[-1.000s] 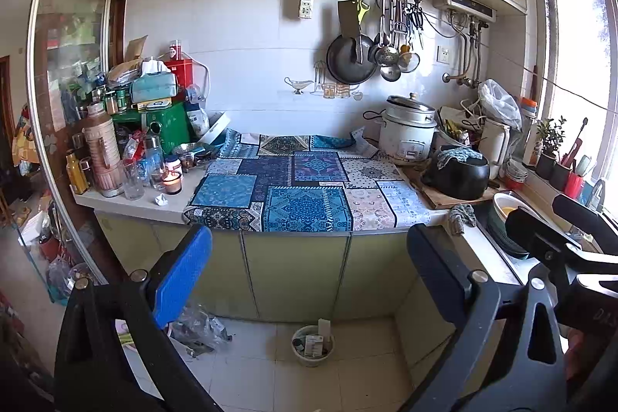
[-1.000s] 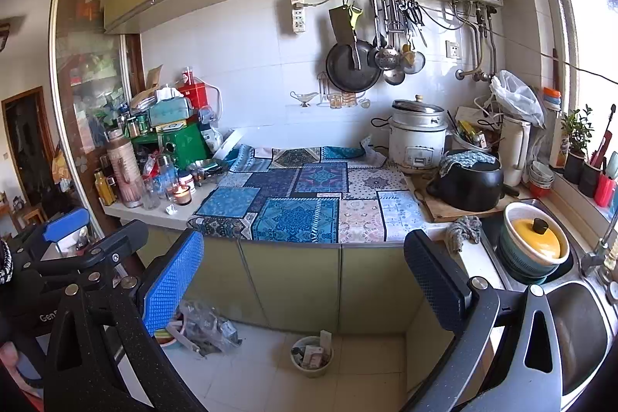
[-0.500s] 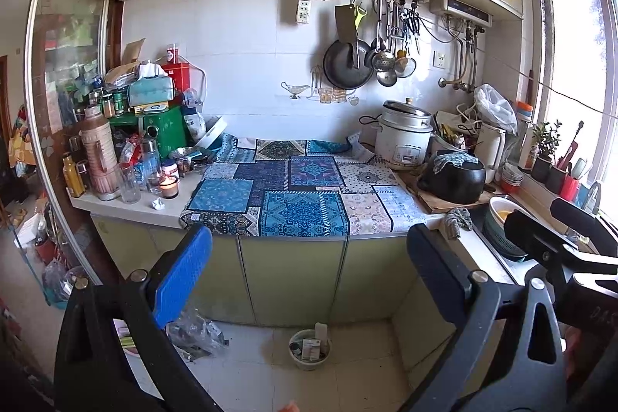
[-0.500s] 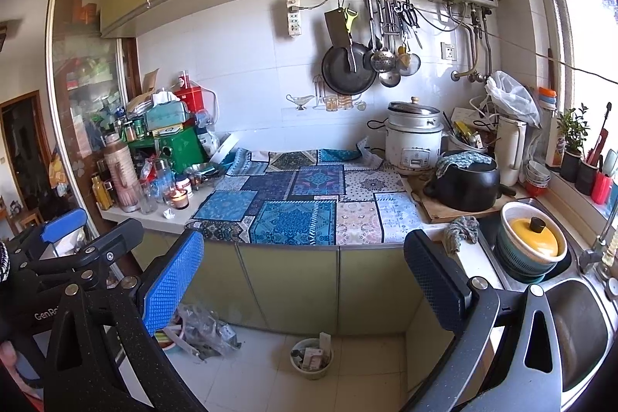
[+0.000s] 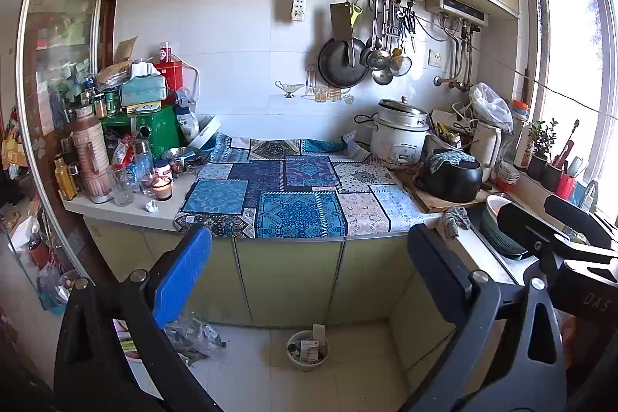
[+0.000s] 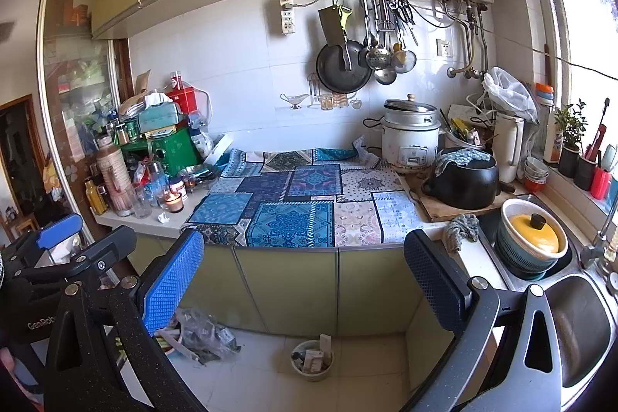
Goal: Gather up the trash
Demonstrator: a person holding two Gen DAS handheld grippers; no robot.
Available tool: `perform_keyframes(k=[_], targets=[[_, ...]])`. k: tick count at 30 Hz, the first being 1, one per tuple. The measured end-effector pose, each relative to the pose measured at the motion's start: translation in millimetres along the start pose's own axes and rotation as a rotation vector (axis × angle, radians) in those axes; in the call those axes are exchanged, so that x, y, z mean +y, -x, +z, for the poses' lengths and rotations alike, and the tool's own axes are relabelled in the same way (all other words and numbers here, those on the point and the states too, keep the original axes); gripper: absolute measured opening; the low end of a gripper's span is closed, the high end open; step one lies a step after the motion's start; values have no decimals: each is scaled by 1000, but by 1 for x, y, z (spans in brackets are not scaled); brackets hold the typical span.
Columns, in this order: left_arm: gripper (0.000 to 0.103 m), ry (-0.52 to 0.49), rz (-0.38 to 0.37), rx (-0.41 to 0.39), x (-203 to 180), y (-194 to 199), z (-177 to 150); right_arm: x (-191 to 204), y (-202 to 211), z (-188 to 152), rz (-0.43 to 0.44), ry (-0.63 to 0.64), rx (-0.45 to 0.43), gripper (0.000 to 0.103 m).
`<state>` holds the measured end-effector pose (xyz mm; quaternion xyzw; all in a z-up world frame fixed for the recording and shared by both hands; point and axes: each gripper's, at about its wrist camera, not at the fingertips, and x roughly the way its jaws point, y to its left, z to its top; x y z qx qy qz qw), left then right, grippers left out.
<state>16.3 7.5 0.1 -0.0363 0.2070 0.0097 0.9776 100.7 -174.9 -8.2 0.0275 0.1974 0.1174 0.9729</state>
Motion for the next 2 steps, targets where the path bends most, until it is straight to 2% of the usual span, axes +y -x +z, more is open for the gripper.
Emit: perform_keyframes(k=[2], targets=[[102,0,-5,5,4,-5,1,2,-5,0,-7,-3,2,103]])
